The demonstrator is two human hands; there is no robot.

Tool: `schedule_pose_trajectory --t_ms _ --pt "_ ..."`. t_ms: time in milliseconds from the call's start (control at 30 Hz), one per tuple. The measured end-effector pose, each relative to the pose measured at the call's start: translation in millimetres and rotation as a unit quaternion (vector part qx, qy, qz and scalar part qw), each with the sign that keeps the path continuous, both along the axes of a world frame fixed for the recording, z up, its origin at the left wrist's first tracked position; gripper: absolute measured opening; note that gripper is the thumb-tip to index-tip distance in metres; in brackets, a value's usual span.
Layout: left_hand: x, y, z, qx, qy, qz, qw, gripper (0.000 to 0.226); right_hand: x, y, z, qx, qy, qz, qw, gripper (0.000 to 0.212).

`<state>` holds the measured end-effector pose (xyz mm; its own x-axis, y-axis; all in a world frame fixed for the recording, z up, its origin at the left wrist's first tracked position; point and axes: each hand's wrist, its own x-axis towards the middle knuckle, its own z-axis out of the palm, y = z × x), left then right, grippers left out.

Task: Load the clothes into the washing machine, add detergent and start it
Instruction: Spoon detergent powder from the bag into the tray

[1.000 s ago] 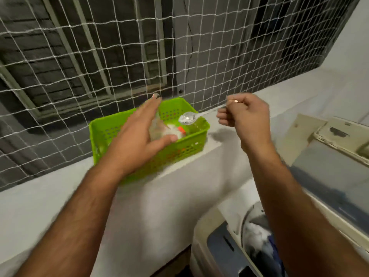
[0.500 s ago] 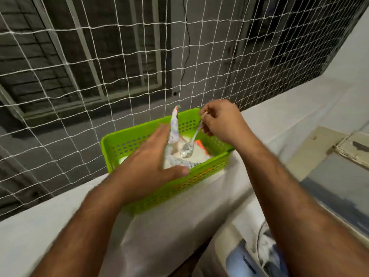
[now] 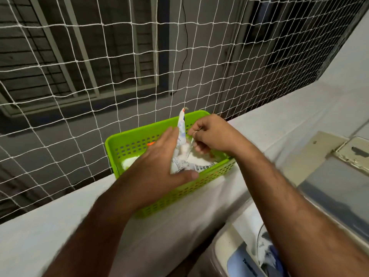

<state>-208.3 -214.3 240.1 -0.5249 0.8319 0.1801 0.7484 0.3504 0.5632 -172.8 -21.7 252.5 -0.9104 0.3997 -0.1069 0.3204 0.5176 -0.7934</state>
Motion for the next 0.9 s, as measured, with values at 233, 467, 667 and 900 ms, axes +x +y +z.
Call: schedule_pose_trajectory --t_ms 233,467,667,900 --pt "4 -2 4 -0.016 0.009 0.012 1.0 0.102 14 14 14 -0.058 0.088 -0.075 0.992 0.017" --pt "15 0 17 -0.01 0.033 0.03 0.999 0.104 46 39 28 -0.122 0.196 -0.163 0.959 0.013" --pt "44 28 30 0.049 0.075 0.004 0.996 0.101 94 64 34 -0.15 0.254 -0.224 0.929 0.012" --pt "111 98 21 0.073 0.076 -0.076 0.992 0.096 197 103 23 -0.141 0.286 -0.321 0.892 0.007"
